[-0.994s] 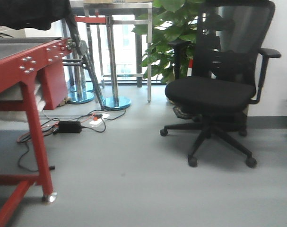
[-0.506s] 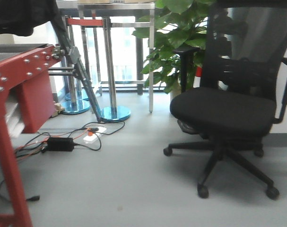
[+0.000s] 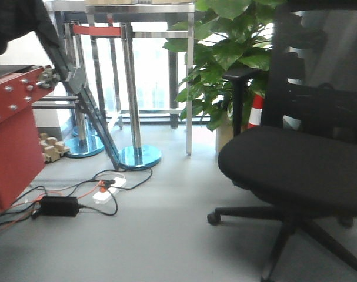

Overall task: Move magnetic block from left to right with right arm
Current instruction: 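Turn the base past the chair and plant toward the other table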

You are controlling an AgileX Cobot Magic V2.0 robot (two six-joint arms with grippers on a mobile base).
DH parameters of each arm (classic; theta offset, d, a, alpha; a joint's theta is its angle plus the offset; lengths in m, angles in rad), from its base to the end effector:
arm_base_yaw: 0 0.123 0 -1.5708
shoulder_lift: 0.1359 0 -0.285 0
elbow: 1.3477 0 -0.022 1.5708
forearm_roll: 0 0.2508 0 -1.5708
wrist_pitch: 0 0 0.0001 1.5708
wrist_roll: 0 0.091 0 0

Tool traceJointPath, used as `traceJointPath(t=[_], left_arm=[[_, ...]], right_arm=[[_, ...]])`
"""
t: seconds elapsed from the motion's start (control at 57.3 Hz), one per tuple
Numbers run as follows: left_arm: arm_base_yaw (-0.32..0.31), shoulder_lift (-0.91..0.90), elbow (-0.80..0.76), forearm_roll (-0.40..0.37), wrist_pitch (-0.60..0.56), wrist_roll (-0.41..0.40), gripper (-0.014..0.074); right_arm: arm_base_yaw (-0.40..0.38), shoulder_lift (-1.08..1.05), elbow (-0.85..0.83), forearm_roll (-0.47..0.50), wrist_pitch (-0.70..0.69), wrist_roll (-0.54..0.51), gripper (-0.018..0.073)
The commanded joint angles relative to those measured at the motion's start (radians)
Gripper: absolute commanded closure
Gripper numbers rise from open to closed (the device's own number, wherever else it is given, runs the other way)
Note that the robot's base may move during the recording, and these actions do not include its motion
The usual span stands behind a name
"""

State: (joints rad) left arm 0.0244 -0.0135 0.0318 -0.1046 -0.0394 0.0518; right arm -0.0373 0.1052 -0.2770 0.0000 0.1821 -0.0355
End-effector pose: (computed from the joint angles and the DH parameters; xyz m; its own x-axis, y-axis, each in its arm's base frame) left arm 0.0563 0.0017 0.2067 0.1092 -0.0500 -0.9928 -0.0228 0.9983 -0.0528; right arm 0.0507 -0.0019 0.2834 0.0754 -0.0383 -0.9964 0.0400 0.9986 -0.0354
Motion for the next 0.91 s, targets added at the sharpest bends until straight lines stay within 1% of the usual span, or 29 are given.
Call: traceJointPath(t=[0.0,0.89], left_arm=[[-0.008,-0.008,0.008,-0.005,-0.086,0.0,0.0722],[-0.008,-0.008,0.008,-0.005,-0.086,0.0,0.0722]], right_arm=[[-0.008,0.01,-0.028,-0.014,-0.091,-0.008,0.0225],[-0.008,0.01,-0.028,-0.014,-0.091,-0.008,0.0225]])
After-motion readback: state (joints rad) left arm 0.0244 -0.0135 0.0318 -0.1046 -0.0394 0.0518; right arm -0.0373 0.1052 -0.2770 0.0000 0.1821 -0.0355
